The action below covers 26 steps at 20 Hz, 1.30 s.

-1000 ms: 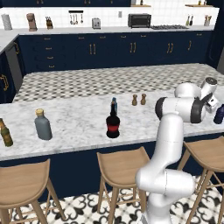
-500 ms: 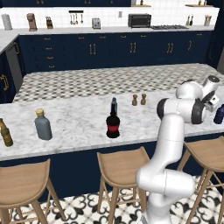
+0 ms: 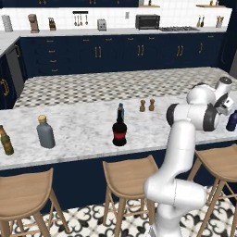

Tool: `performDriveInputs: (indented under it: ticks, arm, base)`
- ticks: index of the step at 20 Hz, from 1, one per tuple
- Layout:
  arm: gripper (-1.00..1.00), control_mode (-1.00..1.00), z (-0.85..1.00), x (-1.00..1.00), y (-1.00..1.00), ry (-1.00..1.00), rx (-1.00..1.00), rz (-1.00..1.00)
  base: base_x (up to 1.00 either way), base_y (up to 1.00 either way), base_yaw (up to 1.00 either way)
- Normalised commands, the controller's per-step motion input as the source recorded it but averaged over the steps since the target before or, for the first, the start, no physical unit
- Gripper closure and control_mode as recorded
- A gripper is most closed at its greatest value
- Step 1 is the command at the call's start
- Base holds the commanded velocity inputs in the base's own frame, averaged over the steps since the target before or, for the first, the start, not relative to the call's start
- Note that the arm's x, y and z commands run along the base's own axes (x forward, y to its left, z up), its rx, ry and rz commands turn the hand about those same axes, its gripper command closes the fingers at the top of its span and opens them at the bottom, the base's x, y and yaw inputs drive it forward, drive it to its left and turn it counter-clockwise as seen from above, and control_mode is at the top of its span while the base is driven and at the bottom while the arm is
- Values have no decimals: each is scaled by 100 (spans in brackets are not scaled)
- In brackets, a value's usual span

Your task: Move the plastic bottles in the middle to the plastics group, and the glass bottles in the middle to the glass group.

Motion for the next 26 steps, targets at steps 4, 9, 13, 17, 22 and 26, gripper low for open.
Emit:
performDriveInputs:
  ticks: [4, 9, 13, 17, 22, 26]
  arm:
    - [-100, -100, 21, -40, 35, 0, -12, 0]
    - [-100, -100, 7, -67, 56, 0, -9, 9]
    - [-100, -100, 3, -65, 70, 0, 0, 22]
    - [-100, -100, 13, -52, 77, 0, 0, 25]
    - [-100, -100, 37, -30, 80, 6, 0, 26]
    - [-100, -100, 42, -26, 76, 13, 0, 39]
  base:
    - [0, 0, 0]
    - [0, 0, 0]
    - [0, 0, 0]
    - [0, 0, 0]
    - [0, 0, 0]
    - [0, 0, 0]
